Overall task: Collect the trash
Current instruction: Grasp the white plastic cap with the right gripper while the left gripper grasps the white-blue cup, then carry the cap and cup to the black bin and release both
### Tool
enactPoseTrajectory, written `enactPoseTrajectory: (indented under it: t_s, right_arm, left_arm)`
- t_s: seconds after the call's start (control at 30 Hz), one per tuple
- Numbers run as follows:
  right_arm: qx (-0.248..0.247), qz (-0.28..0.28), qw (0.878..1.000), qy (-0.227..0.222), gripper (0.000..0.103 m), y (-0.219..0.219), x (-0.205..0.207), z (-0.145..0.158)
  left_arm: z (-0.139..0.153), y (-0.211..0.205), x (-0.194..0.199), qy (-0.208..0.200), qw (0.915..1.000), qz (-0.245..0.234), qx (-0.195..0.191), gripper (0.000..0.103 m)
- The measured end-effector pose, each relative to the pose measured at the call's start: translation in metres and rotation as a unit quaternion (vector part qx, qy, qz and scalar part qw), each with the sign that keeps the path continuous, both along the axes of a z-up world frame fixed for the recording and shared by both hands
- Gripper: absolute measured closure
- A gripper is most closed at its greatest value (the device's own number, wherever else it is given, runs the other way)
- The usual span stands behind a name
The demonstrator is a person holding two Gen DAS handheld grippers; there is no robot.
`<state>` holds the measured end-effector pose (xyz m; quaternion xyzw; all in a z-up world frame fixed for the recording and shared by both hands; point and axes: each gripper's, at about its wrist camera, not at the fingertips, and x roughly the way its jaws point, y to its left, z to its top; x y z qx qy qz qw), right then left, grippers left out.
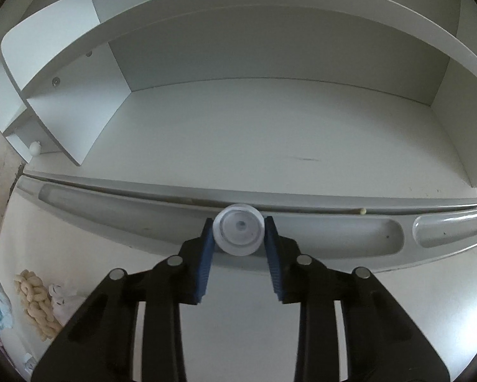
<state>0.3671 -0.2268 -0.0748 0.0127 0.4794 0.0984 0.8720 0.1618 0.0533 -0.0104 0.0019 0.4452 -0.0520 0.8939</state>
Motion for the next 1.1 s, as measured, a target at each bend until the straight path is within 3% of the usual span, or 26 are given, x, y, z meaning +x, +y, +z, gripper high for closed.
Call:
enactPoseTrajectory:
  t_s: [0.17,0.33,0.57,0.7,0.87,0.97,1.1]
  right_arm:
    - [0.02,0.003,1.0,-0.011,0.072,-0.002,-0.004,0.001]
    - [0.037,0.009,0.999,-0.029,0.072,-0.011,-0.016,0.02]
    - [0.045,-0.005,0.998,-0.04,0.072,-0.052,-0.073,0.046]
    - [0.043,-0.029,0.997,-0.053,0.072,-0.091,-0.13,0.067]
    - [0.044,-0.09,0.993,-0.058,0.072,-0.156,-0.224,0.08]
    - [0.042,-0.14,0.988,-0.053,0.072,-0.195,-0.283,0.079]
    - [0.03,-0.215,0.975,-0.04,0.072,-0.242,-0.365,0.068]
  left_arm:
    - [0.007,0.001,-0.002,-0.006,0.9997,0.021,0.012,0.09]
    - [0.021,-0.005,-0.003,-0.018,0.9993,0.027,0.018,0.09]
    - [0.04,-0.028,-0.01,-0.037,0.9992,0.0,0.012,0.09]
    - [0.051,-0.062,-0.018,-0.051,0.9978,-0.042,0.008,0.09]
    - [0.065,-0.12,-0.041,-0.073,0.9902,-0.119,-0.006,0.09]
    - [0.063,-0.165,-0.06,-0.065,0.9813,-0.179,-0.029,0.09]
    - [0.052,-0.239,-0.098,-0.054,0.9591,-0.273,-0.054,0.09]
